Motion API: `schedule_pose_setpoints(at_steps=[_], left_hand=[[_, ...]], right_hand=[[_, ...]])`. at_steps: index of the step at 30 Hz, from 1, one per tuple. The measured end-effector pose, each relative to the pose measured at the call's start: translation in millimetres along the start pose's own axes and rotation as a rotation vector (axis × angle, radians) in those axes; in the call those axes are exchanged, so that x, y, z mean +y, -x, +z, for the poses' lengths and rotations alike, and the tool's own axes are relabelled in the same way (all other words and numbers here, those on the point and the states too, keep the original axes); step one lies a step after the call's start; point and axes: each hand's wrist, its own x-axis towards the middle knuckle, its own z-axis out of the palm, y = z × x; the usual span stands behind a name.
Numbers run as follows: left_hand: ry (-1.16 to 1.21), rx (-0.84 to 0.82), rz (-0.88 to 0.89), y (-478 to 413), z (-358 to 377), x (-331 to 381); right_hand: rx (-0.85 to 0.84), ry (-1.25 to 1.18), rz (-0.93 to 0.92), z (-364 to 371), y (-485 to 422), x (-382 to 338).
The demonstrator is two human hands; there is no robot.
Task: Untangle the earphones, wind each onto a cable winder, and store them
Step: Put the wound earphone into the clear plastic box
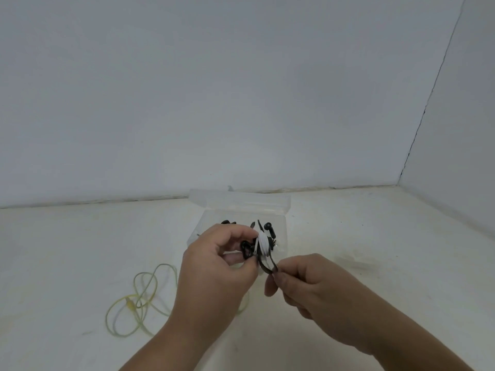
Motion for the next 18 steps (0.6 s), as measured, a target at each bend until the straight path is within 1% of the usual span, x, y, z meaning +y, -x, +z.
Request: schedule_pose_setpoints(at_steps=[3, 7, 9, 12, 15, 18], left_hand=[[-0.149, 0.001, 0.071, -3, -2, -3], [-0.328, -0.03, 0.208, -4, -2, -6], [-0.402, -0.065, 0.29, -3, -2, -6], [-0.429, -0.154, 0.367, -1, -1, -6], [-0.403, -0.21, 0.34, 0, -1, -6], [-0.392, -0.281, 0.304, 3, 0, -6]], right_hand=[[0.009, 0.033, -0.025, -2, 4, -2], [0.005, -0.012, -0.012, -5, 6, -5], [0.019, -0.061, -0.026, -6, 7, -7], [0.069, -0.102, -0.053, -7, 7, -8], [0.193, -0.084, -0.053, -10, 6, -7], [0.327, -0.158, -0.017, -14, 5, -4]])
